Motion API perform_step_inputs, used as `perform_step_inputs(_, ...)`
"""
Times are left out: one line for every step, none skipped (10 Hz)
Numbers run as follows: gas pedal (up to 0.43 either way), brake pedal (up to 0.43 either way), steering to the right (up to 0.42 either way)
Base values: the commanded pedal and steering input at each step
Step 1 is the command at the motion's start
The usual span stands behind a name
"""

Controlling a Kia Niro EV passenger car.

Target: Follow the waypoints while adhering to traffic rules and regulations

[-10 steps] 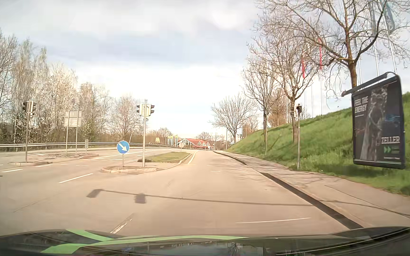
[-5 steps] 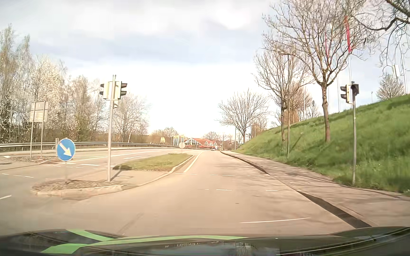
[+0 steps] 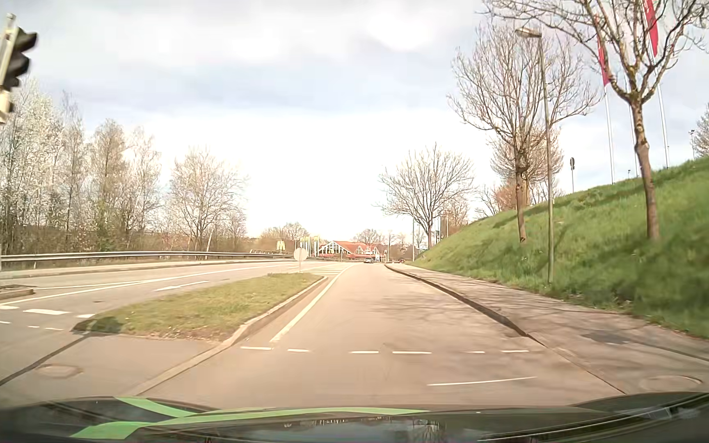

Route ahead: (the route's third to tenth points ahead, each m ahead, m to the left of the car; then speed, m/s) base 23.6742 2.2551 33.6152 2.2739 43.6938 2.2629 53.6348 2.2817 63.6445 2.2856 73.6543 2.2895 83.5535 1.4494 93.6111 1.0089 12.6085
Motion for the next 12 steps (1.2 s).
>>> perform_step_inputs(0.157, 0.000, -0.010)
perform_step_inputs(0.157, 0.000, -0.011)
perform_step_inputs(0.157, 0.000, -0.013)
perform_step_inputs(0.157, 0.000, -0.017)
perform_step_inputs(0.157, 0.000, -0.018)
perform_step_inputs(0.138, 0.000, -0.018)
perform_step_inputs(0.138, 0.000, -0.018)
perform_step_inputs(0.118, 0.000, -0.018)
perform_step_inputs(0.087, 0.000, -0.018)
perform_step_inputs(0.087, 0.000, -0.018)
perform_step_inputs(0.087, 0.000, -0.017)
perform_step_inputs(0.087, 0.000, -0.016)
